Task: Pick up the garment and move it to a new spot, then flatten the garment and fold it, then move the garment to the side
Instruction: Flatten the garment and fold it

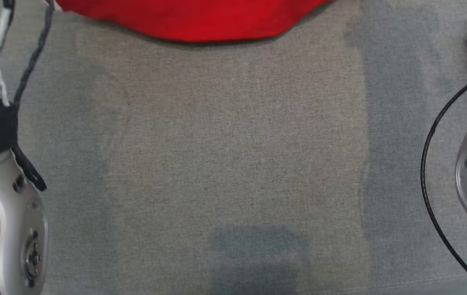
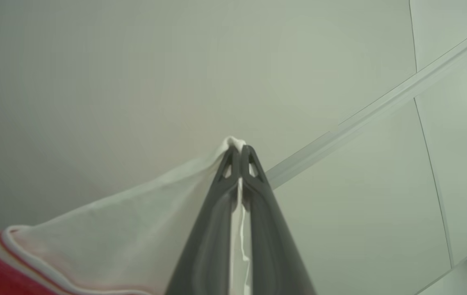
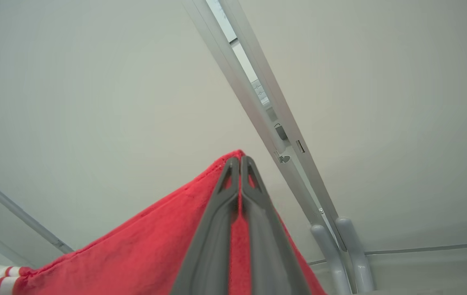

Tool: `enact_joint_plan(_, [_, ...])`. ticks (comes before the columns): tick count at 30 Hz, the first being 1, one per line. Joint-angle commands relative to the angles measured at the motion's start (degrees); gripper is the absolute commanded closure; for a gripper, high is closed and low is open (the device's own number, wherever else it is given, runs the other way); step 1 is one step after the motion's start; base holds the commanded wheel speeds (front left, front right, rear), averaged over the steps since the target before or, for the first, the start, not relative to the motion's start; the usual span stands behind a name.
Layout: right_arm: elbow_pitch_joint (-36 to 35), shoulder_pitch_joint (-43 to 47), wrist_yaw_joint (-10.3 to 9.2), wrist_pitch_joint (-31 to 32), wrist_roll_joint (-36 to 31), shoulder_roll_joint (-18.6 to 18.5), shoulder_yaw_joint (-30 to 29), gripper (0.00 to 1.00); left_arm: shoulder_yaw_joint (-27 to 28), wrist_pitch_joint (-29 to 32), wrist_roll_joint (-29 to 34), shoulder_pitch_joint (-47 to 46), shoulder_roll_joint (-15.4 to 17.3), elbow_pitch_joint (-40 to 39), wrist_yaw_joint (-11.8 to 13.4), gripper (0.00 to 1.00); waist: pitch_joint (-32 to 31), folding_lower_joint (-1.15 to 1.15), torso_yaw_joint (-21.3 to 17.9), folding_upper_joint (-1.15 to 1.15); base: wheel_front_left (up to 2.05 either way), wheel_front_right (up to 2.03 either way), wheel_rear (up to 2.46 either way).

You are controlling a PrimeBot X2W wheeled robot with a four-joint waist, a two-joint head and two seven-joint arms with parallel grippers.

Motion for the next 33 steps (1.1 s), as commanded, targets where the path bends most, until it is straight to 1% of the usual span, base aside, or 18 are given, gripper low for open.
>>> enact_joint_plan(1, [0.49,-2.55,0.01,-1.34,-1.54,0.35,-0.61,1.00,0.33,-0.63,-0.02,-2.74,0.43,1.08,-0.24,1.00,6.33,-0.01,-4.59,0.00,0.00,0.00,0.00])
enact_joint_plan(3, [1.11,-6.24,0.01,-3.41,-3.83,0.97,-1.27,1.00,0.15,-1.67,1.01,-7.25,1.01,2.66,-0.86,1.00,7.50,-0.01,-5.30,0.00,0.00,0.00,0.00])
enact_joint_plan(6, [2.25,-10.06,0.01,-7.34,-6.76,1.54,-2.36,1.00,-0.91,-3.18,2.62,-12.91,1.46,4.96,-2.93,1.00,8.01,-0.01,-6.21,0.00,0.00,0.00,0.00])
enact_joint_plan(9, [3.96,-13.37,0.00,-10.69,-7.81,1.65,-5.05,1.00,0.42,-6.36,1.37,-18.01,0.23,6.57,-4.88,1.00,7.70,-0.01,-6.61,0.00,0.00,0.00,0.00])
enact_joint_plan(11, [5.06,-15.45,0.01,-12.70,-9.09,1.94,-6.12,1.00,0.89,-8.19,1.04,-20.68,-0.56,6.90,-7.03,1.00,7.66,-0.01,-6.67,0.00,0.00,0.00,0.00])
enact_joint_plan(13, [5.39,-17.11,0.01,-14.73,-10.24,2.04,-6.22,1.00,0.87,-9.73,1.18,-22.49,-0.60,6.48,-9.33,1.00,7.92,-0.01,-6.74,0.00,0.00,0.00,0.00])
enact_joint_plan(14, [5.39,-17.11,0.01,-14.73,-10.24,2.04,-6.22,1.00,0.87,-9.73,1.18,-22.49,-0.60,6.48,-9.33,1.00,7.92,-0.01,-6.74,0.00,0.00,0.00,0.00])
enact_joint_plan(17, [4.46,-18.57,0.00,-18.75,-11.72,2.01,-5.32,1.00,1.51,-12.25,0.29,-24.34,-1.44,5.06,-12.55,1.00,8.51,-0.01,-6.66,0.00,0.00,0.00,0.00])
enact_joint_plan(19, [3.61,-18.42,0.01,-20.78,-12.75,2.01,-3.88,1.00,1.18,-12.54,-0.15,-24.71,-1.63,4.63,-13.94,1.00,9.23,-0.01,-6.61,0.00,0.00,0.00,0.00])
enact_joint_plan(20, [3.37,-17.77,0.01,-21.31,-13.43,2.07,-2.73,1.00,0.73,-12.55,0.27,-24.21,-1.29,4.52,-14.44,1.00,9.84,-0.01,-6.54,0.00,0.00,0.00,0.00])
enact_joint_plan(21, [3.74,-15.45,0.01,-21.61,-14.09,2.02,-0.63,1.00,0.39,-12.23,-0.19,-21.18,-1.01,5.00,-15.17,1.00,10.70,-0.01,-6.43,0.00,0.00,0.00,0.00])
enact_joint_plan(23, [4.05,-13.59,0.01,-21.09,-14.07,1.63,1.88,1.00,-0.22,-12.00,0.20,-18.23,-0.45,5.37,-15.64,1.00,11.57,-0.01,-6.19,0.00,0.00,0.00,0.00])
enact_joint_plan(24, [4.05,-13.59,0.01,-21.09,-14.07,1.63,1.88,1.00,-0.22,-12.00,0.20,-18.23,-0.45,5.37,-15.64,1.00,11.57,-0.01,-6.19,0.00,0.00,0.00,0.00])
enact_joint_plan(25, [4.02,-11.18,0.01,-20.28,-13.64,1.00,4.97,1.00,-1.10,-11.73,0.61,-14.48,-0.20,5.11,-16.04,1.00,11.99,-0.01,-5.84,0.00,0.00,0.00,0.00])
enact_joint_plan(28, [3.48,-6.15,0.01,-18.18,-11.13,0.04,9.14,1.00,-1.10,-11.04,-1.24,-6.63,-0.68,4.55,-16.18,1.00,11.30,-0.01,-5.04,0.00,0.00,0.00,0.00])
enact_joint_plan(29, [3.59,-4.04,0.00,-16.72,-9.65,-0.17,9.69,1.00,-0.70,-10.68,-2.30,-3.48,-1.09,4.52,-15.86,1.00,10.64,-0.01,-4.77,0.00,0.00,0.00,0.00])
enact_joint_plan(31, [3.25,-0.28,0.01,-13.71,-7.17,-0.93,10.55,1.00,-0.25,-8.99,-3.82,2.48,-1.51,4.33,-14.44,1.00,8.91,-0.01,-4.40,0.00,0.00,0.00,0.00])
enact_joint_plan(33, [2.28,3.66,0.01,-10.24,-5.90,-1.96,11.65,1.00,-0.18,-7.67,-4.59,8.06,-1.49,2.71,-13.25,1.00,6.95,-0.01,-3.87,0.00,0.00,0.00,0.00])
